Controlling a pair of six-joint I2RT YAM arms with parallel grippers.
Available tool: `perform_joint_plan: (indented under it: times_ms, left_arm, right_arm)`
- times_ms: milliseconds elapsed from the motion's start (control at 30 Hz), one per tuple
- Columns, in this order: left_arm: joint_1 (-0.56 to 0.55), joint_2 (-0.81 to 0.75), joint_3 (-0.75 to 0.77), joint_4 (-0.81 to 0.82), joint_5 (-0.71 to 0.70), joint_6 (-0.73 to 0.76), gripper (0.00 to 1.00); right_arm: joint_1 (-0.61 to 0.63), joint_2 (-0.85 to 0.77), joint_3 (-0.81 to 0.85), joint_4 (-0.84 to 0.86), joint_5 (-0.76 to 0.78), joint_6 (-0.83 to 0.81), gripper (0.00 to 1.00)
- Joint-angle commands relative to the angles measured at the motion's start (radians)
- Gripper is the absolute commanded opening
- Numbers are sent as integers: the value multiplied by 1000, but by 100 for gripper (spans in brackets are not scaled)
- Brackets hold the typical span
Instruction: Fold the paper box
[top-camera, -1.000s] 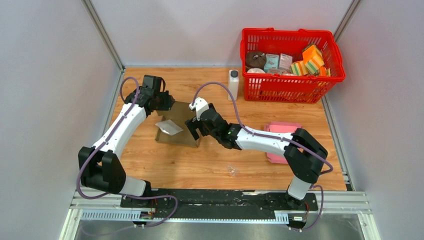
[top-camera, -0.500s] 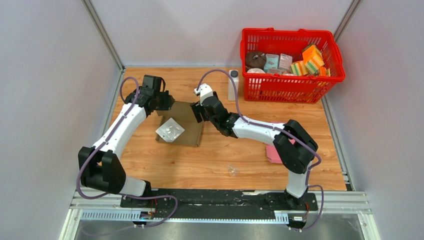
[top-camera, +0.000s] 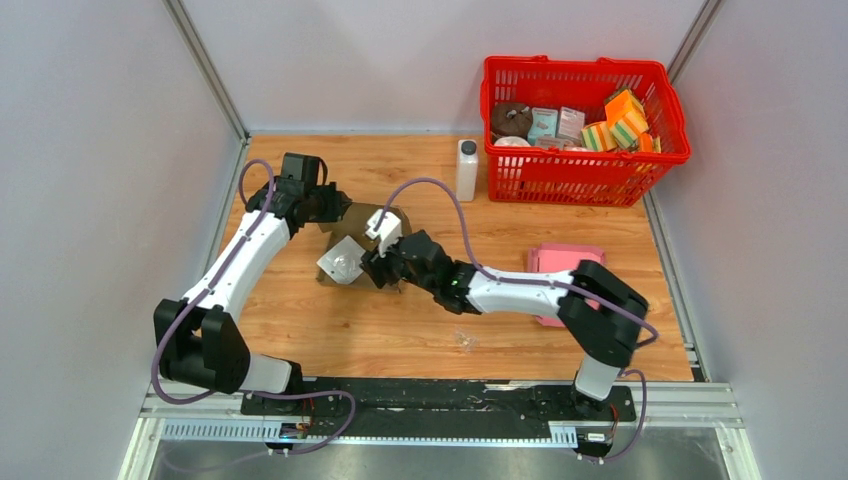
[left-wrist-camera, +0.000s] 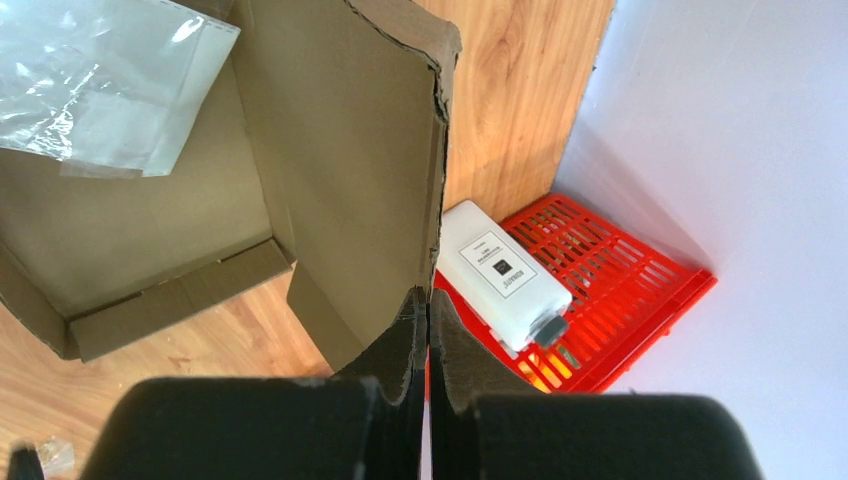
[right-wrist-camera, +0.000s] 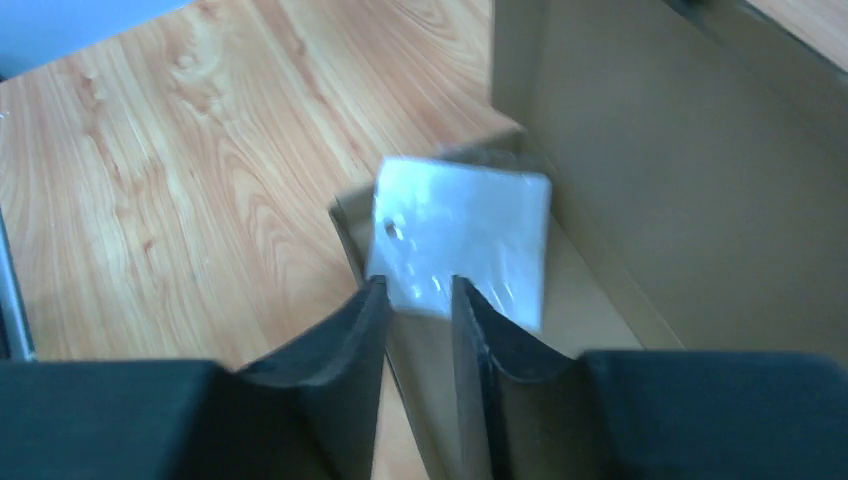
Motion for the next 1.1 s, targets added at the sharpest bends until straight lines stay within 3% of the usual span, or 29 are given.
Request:
perform_joint_plan:
  times_ms: [0,233,333,500,567,867,1067]
  left_arm:
    - [16,-61,-5,-48,33,-60,0]
    - [17,-55,49,-134,5,-20,0]
    - [16,-39,90,-184,-17,9,0]
    - [16,-39,55,-151,6,-15,0]
    - [16,-39,55,-151,-6,-17,0]
    - [16,-26,107,-178,-99,26,0]
    - [16,-6,111,-177,-60,6,0]
  right_arm:
    - [-2,207,214,126,-175,22,22]
    - [1,385,352,157,-96,48,3]
    - [5,402,336,155,-8,54,2]
    - [15,457,357,120,-3,36,1]
    - [36,430,276,179,50,19,1]
    - [74,266,119,206,132,-47,37]
    - [76,301,187,206,61,-64,36]
